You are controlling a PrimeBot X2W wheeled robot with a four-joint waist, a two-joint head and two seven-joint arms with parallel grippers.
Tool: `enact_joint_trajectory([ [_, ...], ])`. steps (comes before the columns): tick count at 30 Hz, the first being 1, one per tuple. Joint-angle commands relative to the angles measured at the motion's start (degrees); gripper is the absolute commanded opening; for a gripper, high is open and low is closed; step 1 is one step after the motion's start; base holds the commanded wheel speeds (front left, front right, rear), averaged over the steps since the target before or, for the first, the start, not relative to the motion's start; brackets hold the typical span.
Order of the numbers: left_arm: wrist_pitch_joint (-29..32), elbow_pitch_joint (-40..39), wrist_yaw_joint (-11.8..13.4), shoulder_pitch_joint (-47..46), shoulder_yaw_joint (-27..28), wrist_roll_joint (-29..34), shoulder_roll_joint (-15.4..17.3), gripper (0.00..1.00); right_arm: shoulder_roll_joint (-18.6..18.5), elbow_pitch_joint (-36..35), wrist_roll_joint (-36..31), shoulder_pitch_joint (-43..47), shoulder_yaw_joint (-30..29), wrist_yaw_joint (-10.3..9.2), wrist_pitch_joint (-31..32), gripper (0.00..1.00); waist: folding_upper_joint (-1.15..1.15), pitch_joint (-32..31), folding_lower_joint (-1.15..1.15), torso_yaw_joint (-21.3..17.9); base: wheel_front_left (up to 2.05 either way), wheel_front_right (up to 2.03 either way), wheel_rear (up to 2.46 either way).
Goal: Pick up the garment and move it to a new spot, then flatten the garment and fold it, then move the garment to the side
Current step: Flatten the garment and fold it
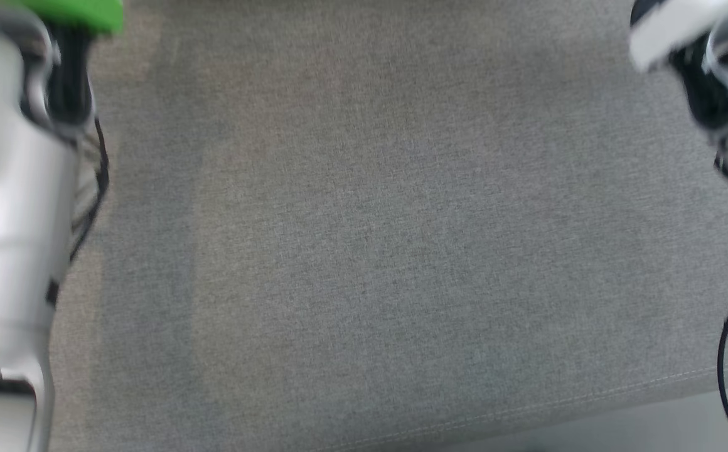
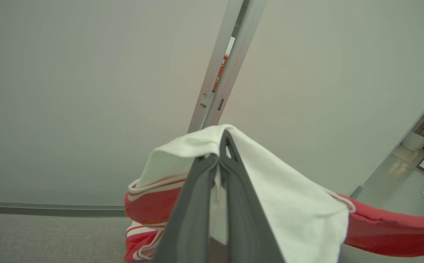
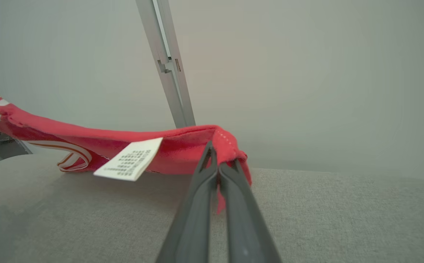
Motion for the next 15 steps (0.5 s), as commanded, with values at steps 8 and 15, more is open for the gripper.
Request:
enact_joint_trajectory([
  [8,-0.35,-20.7,4.86,32.71,9.69,3.54,-1.31,0.0,-2.98,-11.39,-1.53,25.59,-7.09,0.0,-0.38,0.0,0.0,-9.64,0.0,1.17,0.0,0.0,0.0],
  [15,-0.35,-30.0,7.22,54.88,12.39,5.39,-4.9,0.0,-1.05,-15.77,-3.65,43.79,-12.46,0.0,-0.39,0.0,0.0,-13.88,0.0,1.67,0.0,0.0,0.0],
])
